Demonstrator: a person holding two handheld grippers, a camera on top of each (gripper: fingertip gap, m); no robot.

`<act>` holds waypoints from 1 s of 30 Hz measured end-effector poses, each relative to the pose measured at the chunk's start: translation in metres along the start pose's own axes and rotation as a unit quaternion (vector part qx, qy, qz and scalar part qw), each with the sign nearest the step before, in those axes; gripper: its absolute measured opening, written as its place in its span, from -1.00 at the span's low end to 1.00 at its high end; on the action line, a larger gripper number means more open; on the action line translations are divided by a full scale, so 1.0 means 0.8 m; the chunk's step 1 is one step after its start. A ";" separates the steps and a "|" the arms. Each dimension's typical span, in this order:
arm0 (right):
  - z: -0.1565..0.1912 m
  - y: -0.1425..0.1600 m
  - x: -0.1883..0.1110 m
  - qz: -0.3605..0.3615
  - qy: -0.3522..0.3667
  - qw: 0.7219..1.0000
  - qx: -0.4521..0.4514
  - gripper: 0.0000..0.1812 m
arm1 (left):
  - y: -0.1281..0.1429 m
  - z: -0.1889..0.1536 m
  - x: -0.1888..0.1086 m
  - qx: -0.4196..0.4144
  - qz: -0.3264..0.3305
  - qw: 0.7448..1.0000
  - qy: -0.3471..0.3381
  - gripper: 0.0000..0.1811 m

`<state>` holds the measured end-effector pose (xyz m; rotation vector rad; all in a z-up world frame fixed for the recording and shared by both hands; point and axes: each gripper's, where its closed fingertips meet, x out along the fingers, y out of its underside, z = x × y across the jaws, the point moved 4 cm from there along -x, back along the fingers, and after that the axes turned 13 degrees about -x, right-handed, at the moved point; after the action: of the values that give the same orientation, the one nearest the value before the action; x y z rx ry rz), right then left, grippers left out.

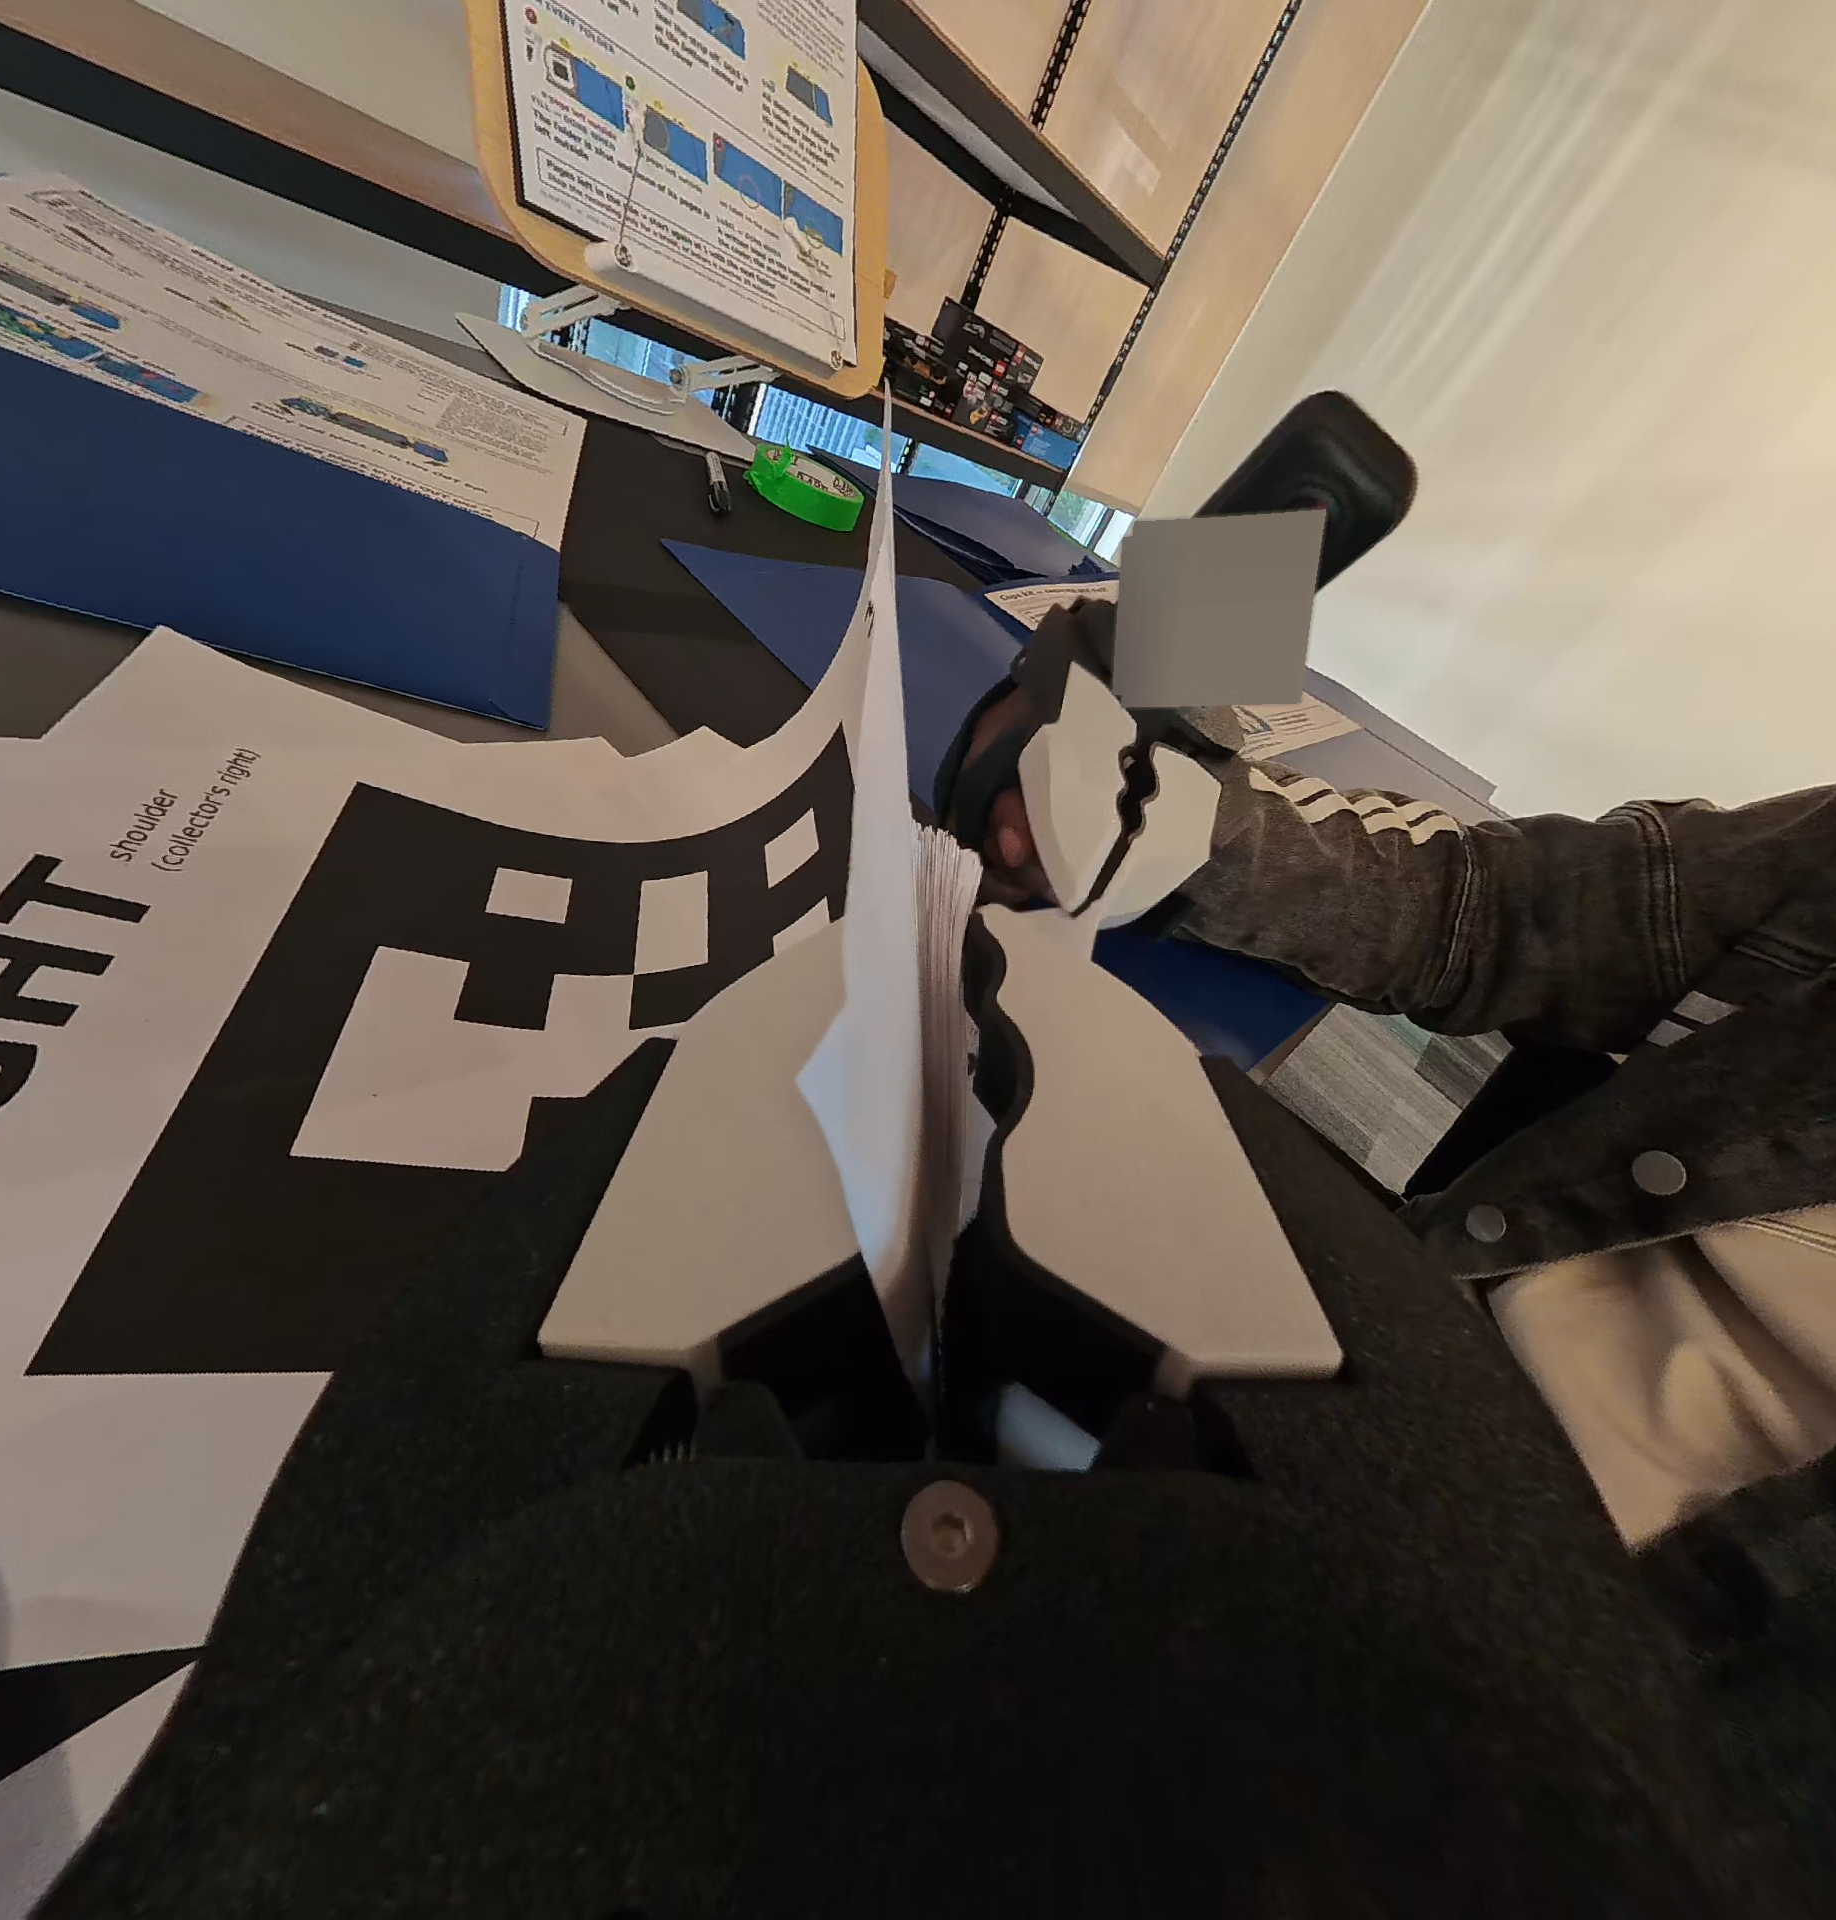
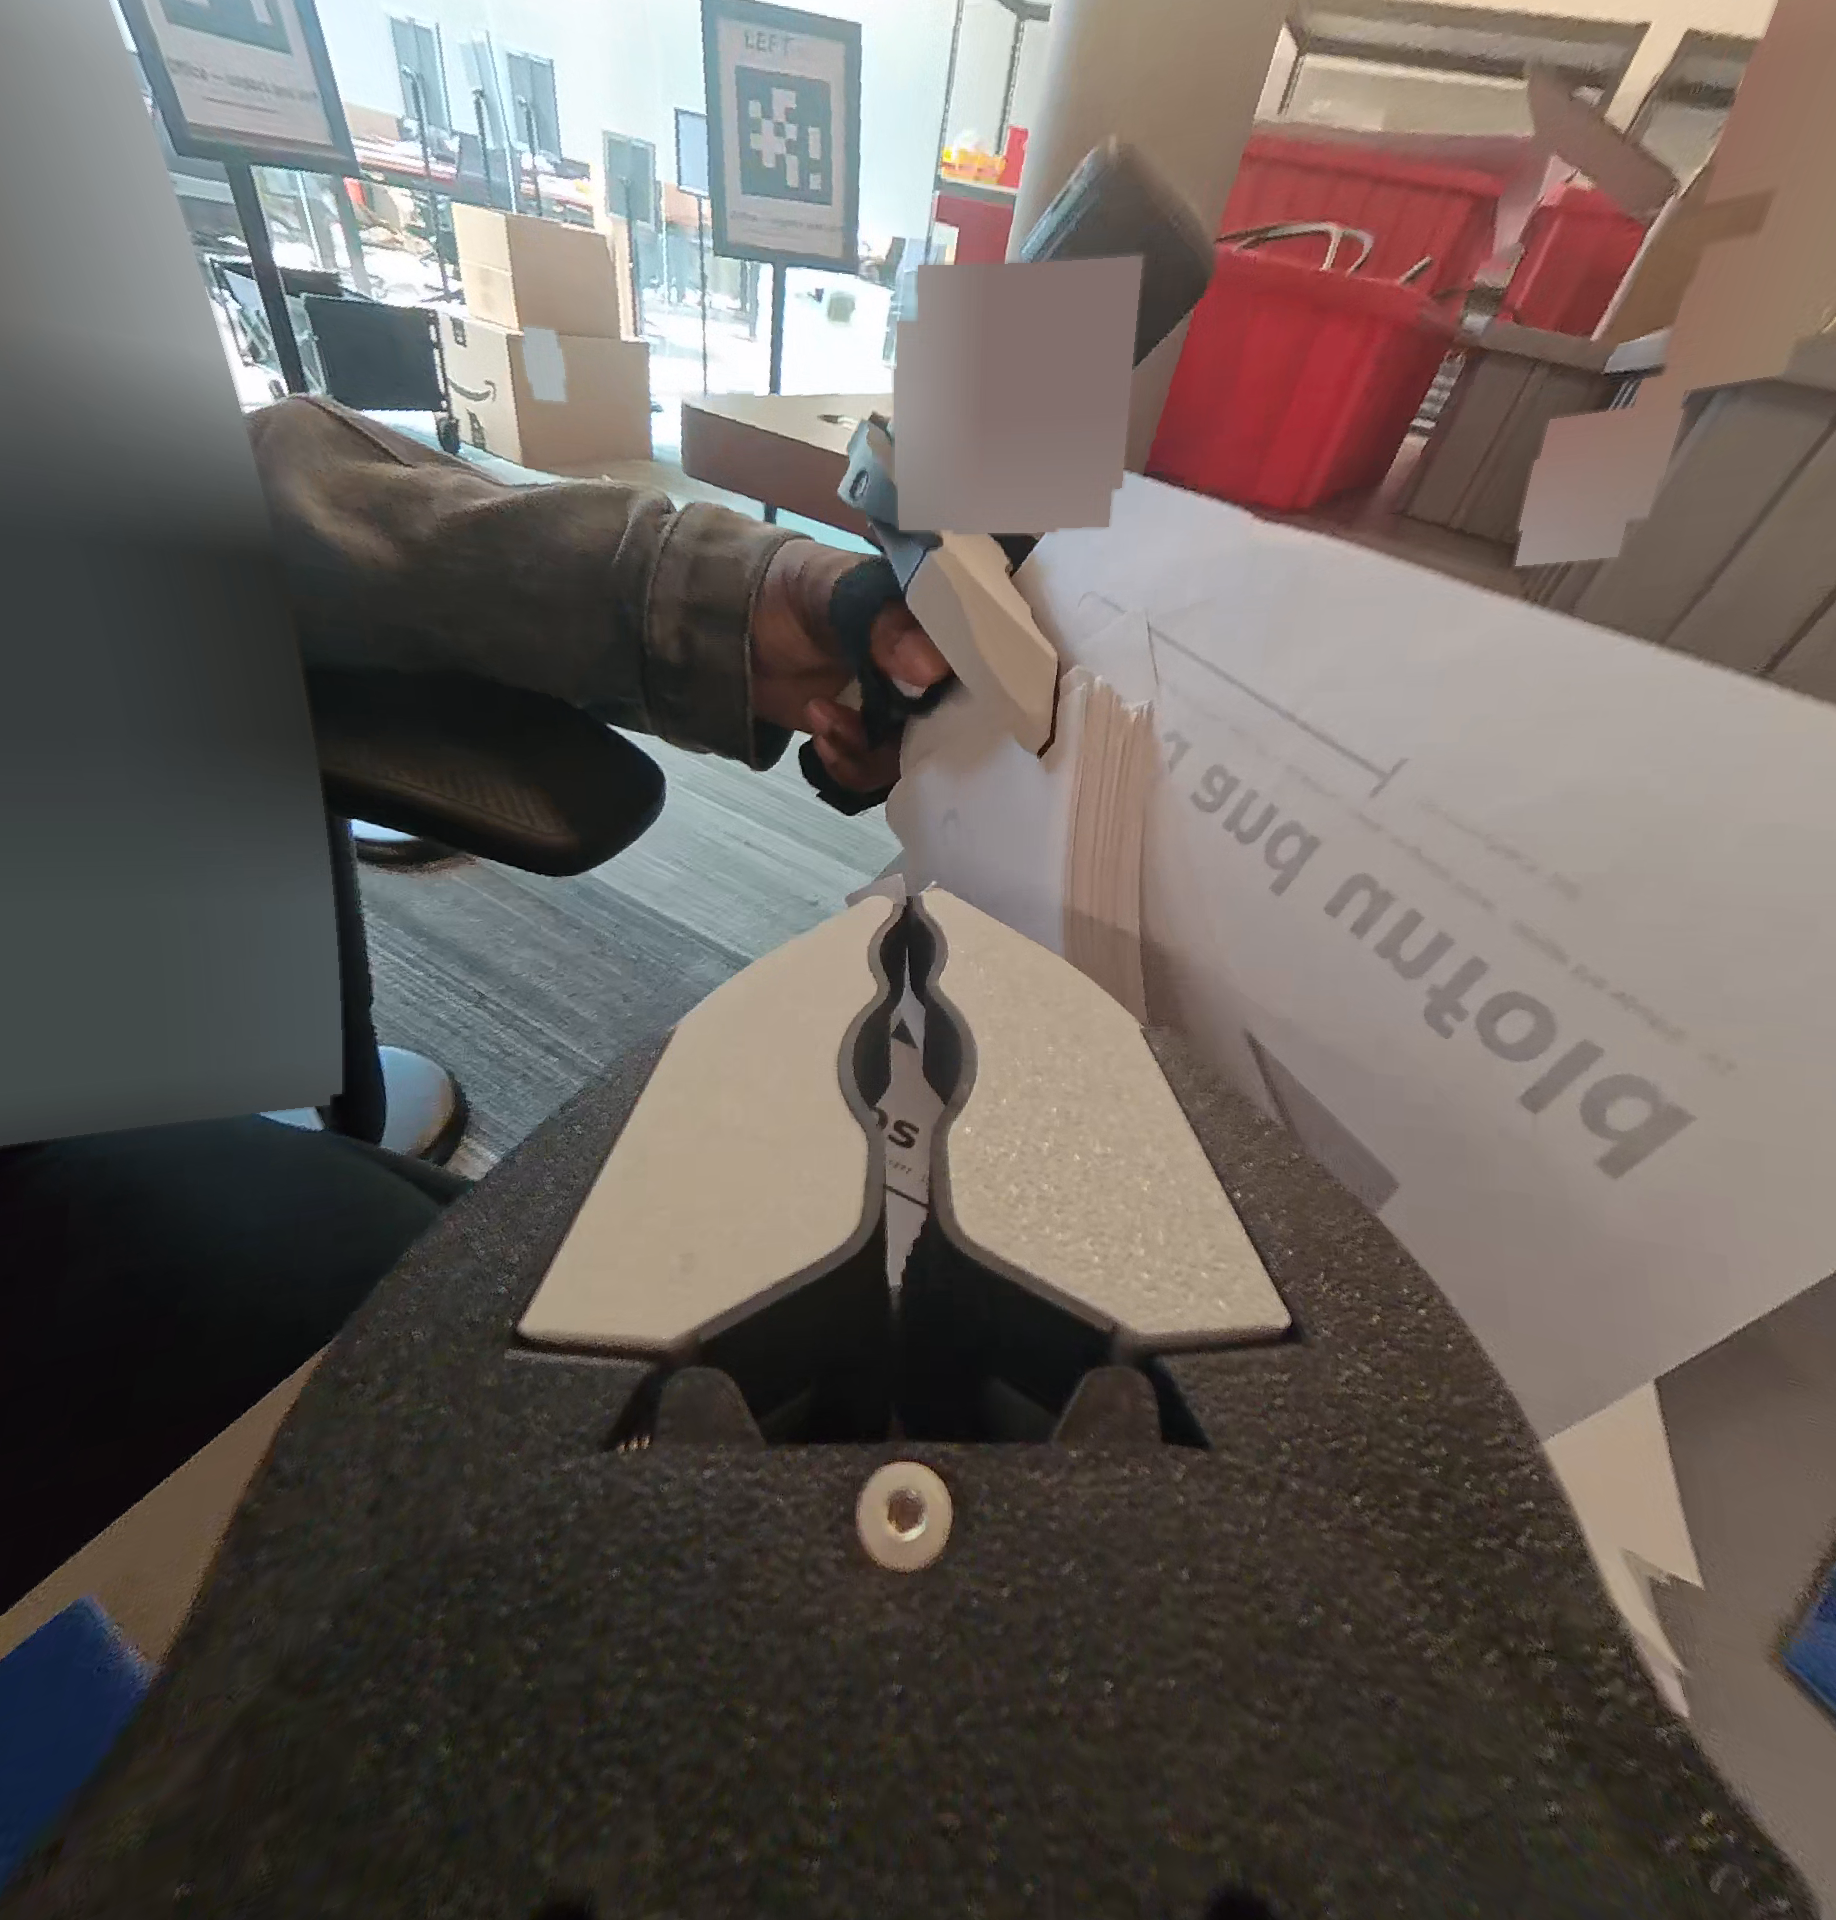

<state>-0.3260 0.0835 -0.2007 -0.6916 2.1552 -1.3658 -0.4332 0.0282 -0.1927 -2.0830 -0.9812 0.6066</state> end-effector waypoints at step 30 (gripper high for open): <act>0.011 0.008 0.000 -0.002 -0.094 0.992 0.086 -0.99 | 0.003 0.000 0.002 -0.004 0.009 1.000 0.006 -0.87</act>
<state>-0.3212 0.0802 -0.2101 -0.7269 1.8679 -1.4091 -0.4312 0.0282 -0.1946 -2.1029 -0.9604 0.6005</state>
